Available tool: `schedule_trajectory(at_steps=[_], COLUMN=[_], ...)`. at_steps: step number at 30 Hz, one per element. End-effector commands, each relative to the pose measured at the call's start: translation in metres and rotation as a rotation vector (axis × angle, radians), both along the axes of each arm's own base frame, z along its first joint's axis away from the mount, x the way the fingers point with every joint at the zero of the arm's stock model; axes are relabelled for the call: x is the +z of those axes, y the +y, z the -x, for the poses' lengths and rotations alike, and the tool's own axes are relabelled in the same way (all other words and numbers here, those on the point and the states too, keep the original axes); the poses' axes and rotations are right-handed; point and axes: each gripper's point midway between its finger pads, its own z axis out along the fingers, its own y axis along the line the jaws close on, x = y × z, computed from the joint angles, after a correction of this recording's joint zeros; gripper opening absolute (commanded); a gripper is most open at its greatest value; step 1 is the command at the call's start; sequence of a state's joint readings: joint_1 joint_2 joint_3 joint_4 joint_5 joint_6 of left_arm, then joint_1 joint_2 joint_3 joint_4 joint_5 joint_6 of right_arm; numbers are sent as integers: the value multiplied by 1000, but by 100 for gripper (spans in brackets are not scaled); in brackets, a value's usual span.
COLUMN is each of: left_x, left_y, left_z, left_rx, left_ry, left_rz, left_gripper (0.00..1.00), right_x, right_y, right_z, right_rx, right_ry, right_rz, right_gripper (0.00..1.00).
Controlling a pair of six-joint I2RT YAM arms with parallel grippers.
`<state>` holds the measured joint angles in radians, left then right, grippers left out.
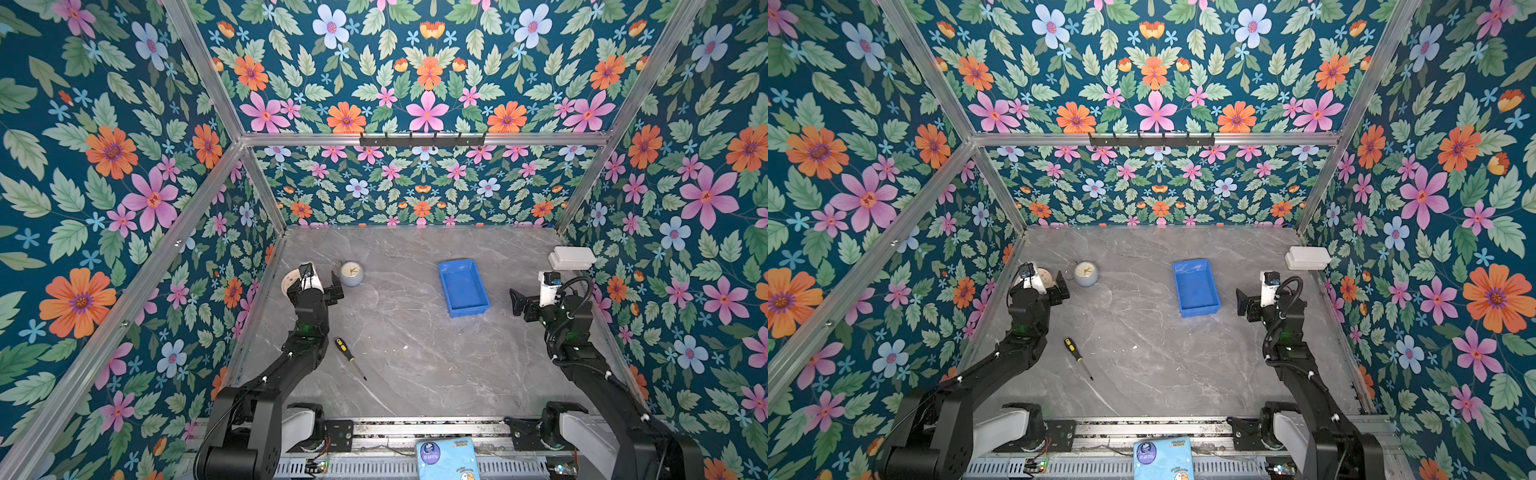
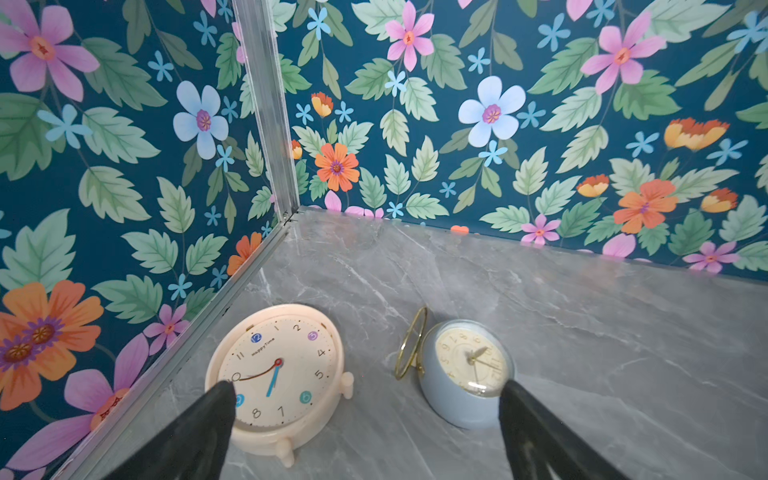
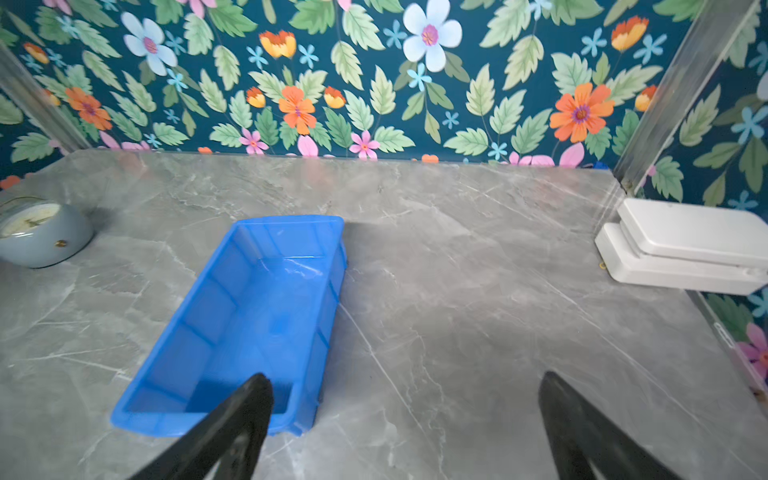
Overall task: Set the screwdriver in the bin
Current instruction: 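Lower the left gripper over the screwdriver handle while the right arm reaches inward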
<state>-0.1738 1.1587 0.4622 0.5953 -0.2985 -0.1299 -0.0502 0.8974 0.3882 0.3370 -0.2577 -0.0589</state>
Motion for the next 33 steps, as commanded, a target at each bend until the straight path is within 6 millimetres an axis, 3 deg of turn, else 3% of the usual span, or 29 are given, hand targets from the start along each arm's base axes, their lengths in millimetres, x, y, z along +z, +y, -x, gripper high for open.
schedule_trajectory(at_steps=[1, 9, 14, 20, 28, 33], left_x=[-25, -34, -42, -71, -106, -123], left_y=[-9, -43, -42, -38, -36, -33], left_z=[12, 39, 68, 94, 110, 114], left_rx=[43, 10, 52, 98, 179, 211], left_ry=[182, 372, 490, 641, 780, 817], left_rz=[56, 237, 325, 342, 367, 373], left_gripper=[100, 100, 100, 100, 100, 96], right_x=[-2, 24, 31, 31, 25, 26], right_y=[18, 66, 106, 173, 260, 288], right_z=[20, 60, 82, 104, 127, 135], right_rx=[93, 269, 365, 523, 782, 878], right_ry=[56, 55, 80, 67, 29, 16], right_rz=[58, 71, 26, 104, 212, 211], right_gripper=[99, 99, 99, 99, 99, 99])
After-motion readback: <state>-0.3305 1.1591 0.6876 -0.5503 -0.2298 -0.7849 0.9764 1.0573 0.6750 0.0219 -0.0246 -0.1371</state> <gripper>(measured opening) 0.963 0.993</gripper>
